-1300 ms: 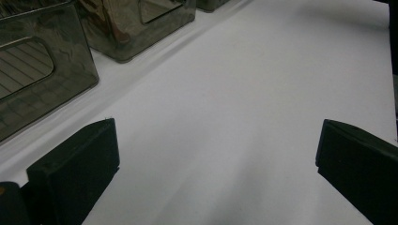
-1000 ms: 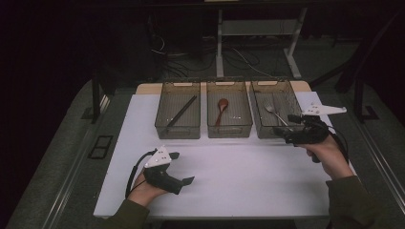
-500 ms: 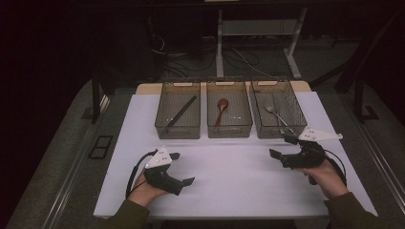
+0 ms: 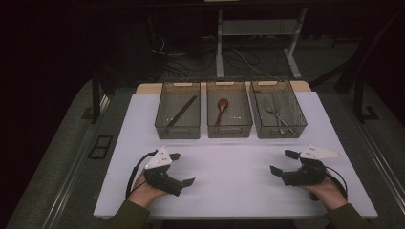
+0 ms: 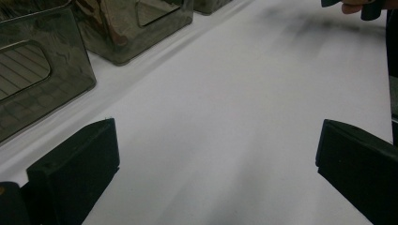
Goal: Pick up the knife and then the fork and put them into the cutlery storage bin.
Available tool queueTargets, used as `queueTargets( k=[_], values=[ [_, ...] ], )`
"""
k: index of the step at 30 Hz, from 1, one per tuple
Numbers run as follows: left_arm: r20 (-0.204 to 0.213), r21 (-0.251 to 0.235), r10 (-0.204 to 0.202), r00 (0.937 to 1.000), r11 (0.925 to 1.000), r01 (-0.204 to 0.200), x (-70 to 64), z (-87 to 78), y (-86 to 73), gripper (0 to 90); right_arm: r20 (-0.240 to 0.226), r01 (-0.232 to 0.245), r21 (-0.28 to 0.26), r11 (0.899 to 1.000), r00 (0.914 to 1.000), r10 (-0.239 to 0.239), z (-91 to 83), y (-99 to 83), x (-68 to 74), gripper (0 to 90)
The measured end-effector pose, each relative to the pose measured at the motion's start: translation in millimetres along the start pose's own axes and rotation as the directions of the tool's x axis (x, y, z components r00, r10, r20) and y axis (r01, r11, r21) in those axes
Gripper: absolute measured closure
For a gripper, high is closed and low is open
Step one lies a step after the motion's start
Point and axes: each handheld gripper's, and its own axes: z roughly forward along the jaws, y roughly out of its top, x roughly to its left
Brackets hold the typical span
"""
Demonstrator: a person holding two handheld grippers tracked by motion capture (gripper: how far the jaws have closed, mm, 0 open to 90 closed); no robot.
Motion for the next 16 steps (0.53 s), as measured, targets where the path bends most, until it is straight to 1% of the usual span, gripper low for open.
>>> queueTargets(
  k=[4,7,16],
  values=[
    [0.000,-0.002,0.000,1.0000,1.0000,0.000,-0.4,-0.1,-0.1,0.0,0.005,-0.022,-0.003,1.000,0.9998,0.022,-5.0,-6.5,-2.9,12.3],
    [-0.001,-0.001,0.000,1.0000,1.0000,0.000,-0.6,0.0,-0.1,0.0,0.006,-0.013,0.006,1.000,0.9999,0.013,-5.9,-8.9,-3.0,12.3],
    [-0.003,0.003,-0.003,1.0000,1.0000,0.003,-0.5,0.8,-0.3,0.0,0.003,-0.015,-0.003,1.000,0.9999,0.015,-7.4,-8.6,-3.6,12.3]
  ],
)
